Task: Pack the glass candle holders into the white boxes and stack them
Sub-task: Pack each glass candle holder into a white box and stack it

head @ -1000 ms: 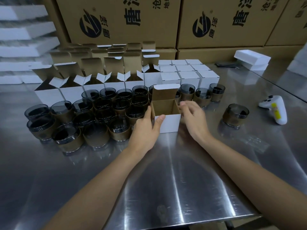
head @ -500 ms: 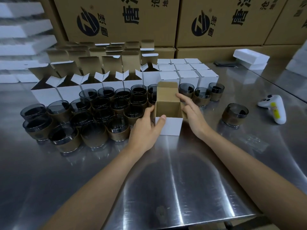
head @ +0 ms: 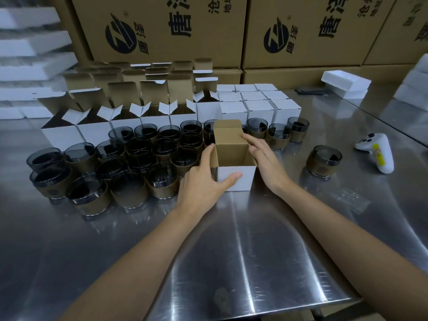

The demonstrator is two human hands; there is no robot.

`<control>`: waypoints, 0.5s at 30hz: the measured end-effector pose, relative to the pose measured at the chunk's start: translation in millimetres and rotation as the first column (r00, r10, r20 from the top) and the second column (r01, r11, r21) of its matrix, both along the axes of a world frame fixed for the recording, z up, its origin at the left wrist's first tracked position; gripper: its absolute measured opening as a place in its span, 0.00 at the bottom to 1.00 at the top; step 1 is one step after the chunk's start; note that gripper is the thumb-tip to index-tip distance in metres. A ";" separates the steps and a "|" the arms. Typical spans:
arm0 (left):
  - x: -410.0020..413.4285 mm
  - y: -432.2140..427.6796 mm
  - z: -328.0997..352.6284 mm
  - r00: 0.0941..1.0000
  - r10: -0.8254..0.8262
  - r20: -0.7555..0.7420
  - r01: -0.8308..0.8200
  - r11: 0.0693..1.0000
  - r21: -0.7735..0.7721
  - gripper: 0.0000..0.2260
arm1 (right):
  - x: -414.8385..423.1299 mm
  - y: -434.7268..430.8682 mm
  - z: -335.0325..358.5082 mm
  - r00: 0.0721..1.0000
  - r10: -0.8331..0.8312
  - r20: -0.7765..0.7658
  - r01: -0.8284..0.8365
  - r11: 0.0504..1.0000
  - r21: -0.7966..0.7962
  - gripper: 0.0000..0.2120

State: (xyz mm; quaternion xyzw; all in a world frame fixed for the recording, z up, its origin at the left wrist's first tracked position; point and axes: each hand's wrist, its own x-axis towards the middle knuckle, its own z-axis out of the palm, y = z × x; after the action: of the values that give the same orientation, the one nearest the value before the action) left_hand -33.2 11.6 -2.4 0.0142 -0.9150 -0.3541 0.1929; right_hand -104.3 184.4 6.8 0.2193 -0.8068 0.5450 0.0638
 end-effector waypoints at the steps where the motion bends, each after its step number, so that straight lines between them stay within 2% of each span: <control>1: -0.3 -0.9 0.3 1.000 -0.009 0.005 0.009 1.000 0.008 0.39 | -1.0 0.4 0.4 0.996 -0.059 -0.069 0.059 0.998 -0.006 0.18; 4: -0.9 -1.7 0.4 1.000 -0.016 0.015 0.016 1.000 0.010 0.37 | -9.2 7.2 1.9 0.918 -0.292 -0.269 0.286 0.956 -0.064 0.15; 6: -0.3 -0.7 0.8 0.999 -0.023 0.029 0.022 1.000 0.021 0.37 | -18.2 15.8 1.2 0.864 -0.404 -0.300 0.402 0.913 -0.071 0.15; 8: -0.2 -1.0 1.7 0.999 -0.031 0.044 0.029 0.999 0.037 0.37 | -27.4 24.2 -0.6 0.841 -0.465 -0.276 0.486 0.874 0.008 0.16; 11: -1.5 -3.1 2.0 0.998 -0.050 0.034 0.046 0.995 0.087 0.35 | -36.9 29.3 -5.1 0.856 -0.467 -0.222 0.502 0.853 0.140 0.16; 15: -2.7 -4.6 0.8 0.994 -0.103 0.027 0.098 0.983 0.155 0.34 | -35.9 28.3 -5.8 0.870 -0.454 -0.192 0.480 0.869 0.121 0.12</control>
State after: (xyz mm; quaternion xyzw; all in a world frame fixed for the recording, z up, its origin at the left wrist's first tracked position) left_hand -35.9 7.0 -1.6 -0.0111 -0.8878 -0.4323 0.1573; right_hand -140.2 212.6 1.0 0.0640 -0.8705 0.4255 0.2390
